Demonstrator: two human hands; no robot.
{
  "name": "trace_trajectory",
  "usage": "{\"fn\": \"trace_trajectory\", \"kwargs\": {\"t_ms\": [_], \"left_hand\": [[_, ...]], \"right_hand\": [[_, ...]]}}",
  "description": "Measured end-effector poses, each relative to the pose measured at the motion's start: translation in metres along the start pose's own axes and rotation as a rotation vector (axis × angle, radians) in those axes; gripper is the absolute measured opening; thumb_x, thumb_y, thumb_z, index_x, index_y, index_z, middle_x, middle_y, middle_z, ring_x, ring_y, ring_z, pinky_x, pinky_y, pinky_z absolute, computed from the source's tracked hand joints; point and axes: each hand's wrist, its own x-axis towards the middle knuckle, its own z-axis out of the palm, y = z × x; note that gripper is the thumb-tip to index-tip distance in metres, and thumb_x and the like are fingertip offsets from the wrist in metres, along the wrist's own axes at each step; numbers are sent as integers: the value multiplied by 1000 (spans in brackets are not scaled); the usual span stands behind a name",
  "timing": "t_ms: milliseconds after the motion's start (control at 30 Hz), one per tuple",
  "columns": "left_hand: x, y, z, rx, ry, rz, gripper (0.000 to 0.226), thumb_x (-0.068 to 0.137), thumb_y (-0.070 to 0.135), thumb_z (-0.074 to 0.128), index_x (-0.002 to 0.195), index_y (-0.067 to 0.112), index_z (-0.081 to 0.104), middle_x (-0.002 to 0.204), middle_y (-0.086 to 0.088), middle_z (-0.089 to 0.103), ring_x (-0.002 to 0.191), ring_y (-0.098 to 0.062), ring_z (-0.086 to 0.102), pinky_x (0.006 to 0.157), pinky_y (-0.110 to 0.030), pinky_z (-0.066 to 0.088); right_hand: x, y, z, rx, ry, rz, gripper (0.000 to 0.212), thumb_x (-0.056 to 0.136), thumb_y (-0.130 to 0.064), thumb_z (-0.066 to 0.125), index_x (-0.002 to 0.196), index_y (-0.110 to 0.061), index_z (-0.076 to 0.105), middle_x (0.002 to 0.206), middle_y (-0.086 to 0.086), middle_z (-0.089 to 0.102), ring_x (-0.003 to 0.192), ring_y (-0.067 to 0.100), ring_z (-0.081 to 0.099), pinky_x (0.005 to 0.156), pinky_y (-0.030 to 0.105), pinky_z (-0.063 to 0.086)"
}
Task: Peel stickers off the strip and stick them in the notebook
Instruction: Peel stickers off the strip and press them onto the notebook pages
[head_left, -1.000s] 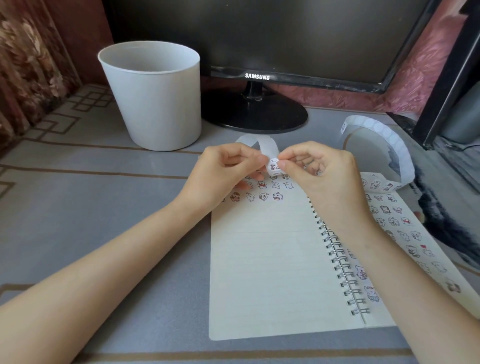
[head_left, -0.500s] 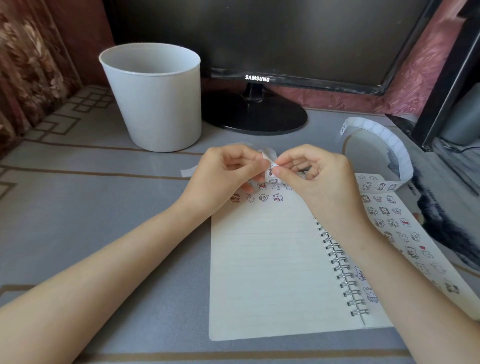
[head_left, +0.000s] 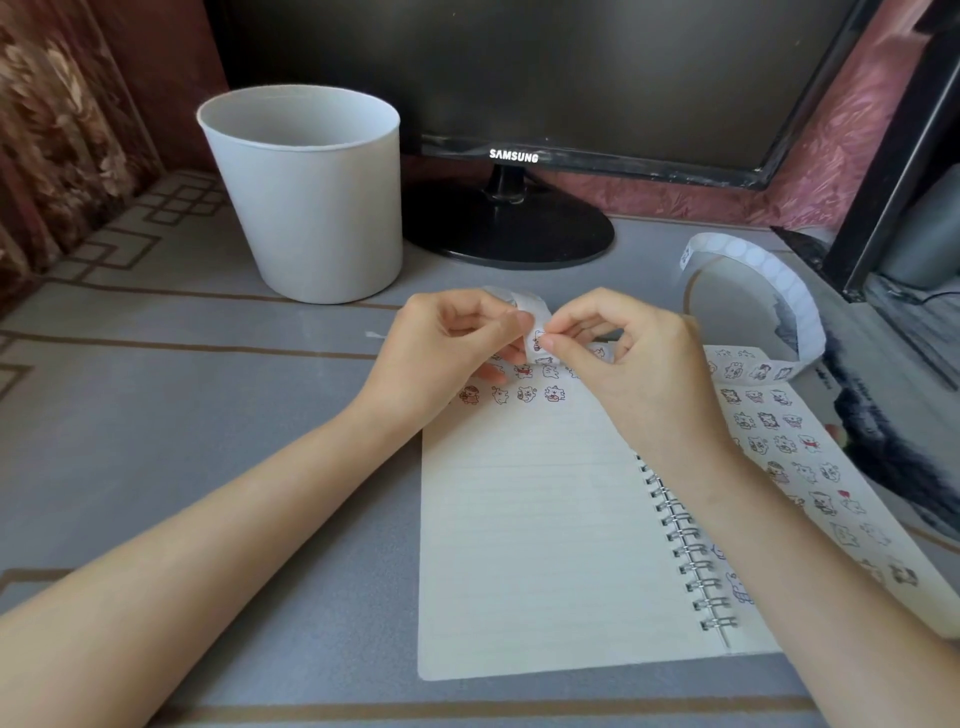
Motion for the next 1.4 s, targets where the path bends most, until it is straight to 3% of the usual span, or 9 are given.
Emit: {"fn": "trace_trajectory", "kwargs": {"t_ms": [67, 233, 300, 433, 600, 733, 867, 1100, 1400], "left_hand": [[0, 0, 0, -1, 7, -7, 16, 88, 14, 65, 80, 1, 70, 71, -9, 71, 68, -13, 68, 61, -23, 55], [0, 1, 0, -9, 16, -23, 18, 89, 13, 63, 84, -3, 69, 74, -12, 71, 67, -13, 68, 61, -25, 57], [0, 1, -1, -20, 25, -34, 19, 90, 13, 63, 85, -5, 68, 75, -13, 71, 68, -15, 69, 62, -28, 58], [0, 2, -2, -81, 39, -66, 20, 91, 11, 61, 90, -9, 64, 69, -6, 71, 67, -18, 72, 52, -22, 55], [-1, 3, -2, -169, 30, -90, 20, 92, 8, 58, 94, -12, 61, 80, -18, 73, 75, -21, 73, 64, -22, 58], [0, 1, -1, -140, 30, -103, 19, 92, 8, 59, 93, -11, 62, 76, -11, 73, 71, -16, 73, 63, -20, 57], [0, 0, -1, -117, 37, -119, 17, 92, 9, 59, 91, -8, 63, 79, -12, 73, 72, -16, 73, 65, -21, 58], [1, -1, -1, -96, 45, -131, 17, 92, 9, 59, 91, -7, 63, 82, -14, 73, 73, -16, 73, 68, -22, 58], [1, -1, -2, -104, 40, -135, 16, 92, 9, 59, 90, -6, 62, 80, -13, 73, 73, -17, 73, 66, -20, 57]], "right_hand": [[0, 1, 0, -33, 7, -30, 5, 78, -14, 74, 78, -16, 70, 74, -8, 66, 60, -2, 55, 57, 9, 33], [1, 3, 0, -123, 22, -122, 4, 79, -19, 74, 80, -17, 70, 87, -6, 56, 88, 14, 49, 79, 25, 41], [0, -1, -1, -68, 3, -126, 4, 80, -17, 73, 80, -15, 70, 87, -6, 53, 86, 12, 49, 78, 23, 42], [-2, -11, -8, 165, -65, 25, 5, 79, -10, 74, 80, -9, 69, 71, -10, 59, 56, -3, 51, 61, 6, 36], [2, 0, -19, 263, -235, 335, 9, 72, -15, 79, 75, -15, 71, 70, -1, 69, 62, 6, 57, 67, 23, 47], [4, 8, -29, 192, -303, 481, 6, 73, -17, 78, 73, -14, 72, 71, 4, 73, 57, 2, 57, 65, 22, 43], [4, 11, -30, 95, -279, 507, 5, 73, -17, 78, 71, -16, 73, 65, -2, 72, 53, -2, 57, 62, 21, 42], [3, 9, -29, 14, -271, 484, 6, 71, -18, 77, 67, -18, 73, 66, 2, 72, 77, 26, 69, 81, 41, 53], [2, 10, -23, -85, -248, 454, 7, 73, -20, 75, 68, -21, 71, 64, -5, 70, 65, 10, 65, 74, 34, 53]]}}
